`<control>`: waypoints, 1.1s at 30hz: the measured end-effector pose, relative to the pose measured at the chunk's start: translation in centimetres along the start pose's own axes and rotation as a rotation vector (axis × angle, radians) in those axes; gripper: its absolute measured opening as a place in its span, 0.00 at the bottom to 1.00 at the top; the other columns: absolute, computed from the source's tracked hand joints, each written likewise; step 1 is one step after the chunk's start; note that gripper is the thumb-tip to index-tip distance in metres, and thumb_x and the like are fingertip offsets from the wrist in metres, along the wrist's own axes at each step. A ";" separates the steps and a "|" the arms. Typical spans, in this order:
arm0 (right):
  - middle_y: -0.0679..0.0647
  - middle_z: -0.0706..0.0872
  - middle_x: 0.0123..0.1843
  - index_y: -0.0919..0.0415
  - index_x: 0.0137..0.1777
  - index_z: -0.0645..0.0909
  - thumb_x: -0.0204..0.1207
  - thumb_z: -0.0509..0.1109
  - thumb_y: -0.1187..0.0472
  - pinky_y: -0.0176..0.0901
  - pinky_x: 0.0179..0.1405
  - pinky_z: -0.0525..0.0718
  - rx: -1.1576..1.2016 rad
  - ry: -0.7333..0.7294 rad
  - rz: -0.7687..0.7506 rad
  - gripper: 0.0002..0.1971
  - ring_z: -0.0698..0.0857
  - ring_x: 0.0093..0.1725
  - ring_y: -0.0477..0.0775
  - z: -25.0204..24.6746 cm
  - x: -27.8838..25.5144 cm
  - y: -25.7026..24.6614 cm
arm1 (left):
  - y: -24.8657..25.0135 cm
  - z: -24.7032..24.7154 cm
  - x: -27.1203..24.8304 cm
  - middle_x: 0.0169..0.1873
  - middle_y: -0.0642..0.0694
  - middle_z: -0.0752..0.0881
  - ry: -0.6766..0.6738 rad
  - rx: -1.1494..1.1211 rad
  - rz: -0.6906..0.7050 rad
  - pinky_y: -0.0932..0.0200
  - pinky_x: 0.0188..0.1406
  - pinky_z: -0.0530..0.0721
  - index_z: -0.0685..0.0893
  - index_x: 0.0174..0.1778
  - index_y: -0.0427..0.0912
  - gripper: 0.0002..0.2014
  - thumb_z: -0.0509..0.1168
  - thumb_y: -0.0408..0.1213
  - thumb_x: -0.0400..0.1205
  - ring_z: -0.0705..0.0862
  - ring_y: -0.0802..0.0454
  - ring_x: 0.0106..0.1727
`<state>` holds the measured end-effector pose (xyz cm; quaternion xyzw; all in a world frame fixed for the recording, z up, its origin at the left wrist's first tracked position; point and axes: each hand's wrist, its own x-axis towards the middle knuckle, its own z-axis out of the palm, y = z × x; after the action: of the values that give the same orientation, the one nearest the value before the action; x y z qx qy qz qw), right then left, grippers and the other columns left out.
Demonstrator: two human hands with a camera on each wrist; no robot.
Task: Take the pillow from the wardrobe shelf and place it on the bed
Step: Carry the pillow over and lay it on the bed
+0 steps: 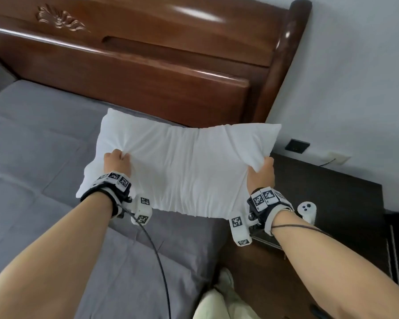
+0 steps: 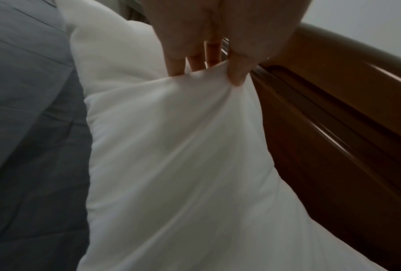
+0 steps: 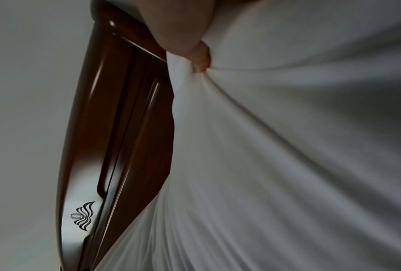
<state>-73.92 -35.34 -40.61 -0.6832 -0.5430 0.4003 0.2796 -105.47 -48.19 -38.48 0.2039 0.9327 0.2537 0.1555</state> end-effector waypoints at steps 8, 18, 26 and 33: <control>0.63 0.83 0.60 0.64 0.62 0.68 0.78 0.65 0.63 0.50 0.57 0.78 0.094 -0.032 0.021 0.15 0.82 0.58 0.64 8.1 6.8 3.7 | 2.4 6.9 10.1 0.54 0.26 0.77 0.039 -0.003 0.060 0.52 0.49 0.76 0.80 0.49 0.25 0.13 0.58 0.34 0.83 0.75 0.38 0.44; 0.60 0.81 0.63 0.62 0.66 0.69 0.78 0.66 0.68 0.41 0.59 0.73 0.123 -0.166 -0.051 0.18 0.80 0.60 0.57 15.7 10.1 7.2 | -0.1 11.4 17.6 0.59 0.24 0.79 0.111 0.146 -0.003 0.46 0.60 0.72 0.79 0.60 0.23 0.18 0.55 0.34 0.84 0.77 0.29 0.64; 0.57 0.80 0.58 0.64 0.63 0.70 0.79 0.64 0.68 0.43 0.59 0.75 0.158 -0.181 -0.088 0.14 0.78 0.56 0.53 14.7 9.0 4.9 | 0.6 9.7 17.0 0.65 0.22 0.77 0.139 0.105 -0.012 0.46 0.62 0.69 0.78 0.62 0.23 0.18 0.53 0.33 0.84 0.75 0.29 0.66; 0.61 0.82 0.59 0.64 0.61 0.70 0.78 0.65 0.66 0.42 0.55 0.75 0.145 -0.189 -0.100 0.13 0.81 0.58 0.59 16.0 9.1 3.0 | 1.6 6.5 17.0 0.69 0.27 0.76 0.109 0.142 -0.090 0.45 0.66 0.70 0.77 0.65 0.27 0.19 0.50 0.36 0.86 0.75 0.31 0.69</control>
<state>-85.15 -28.15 -53.59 -0.5927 -0.5698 0.4865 0.2954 -117.24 -36.46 -46.17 0.1581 0.9636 0.1905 0.1011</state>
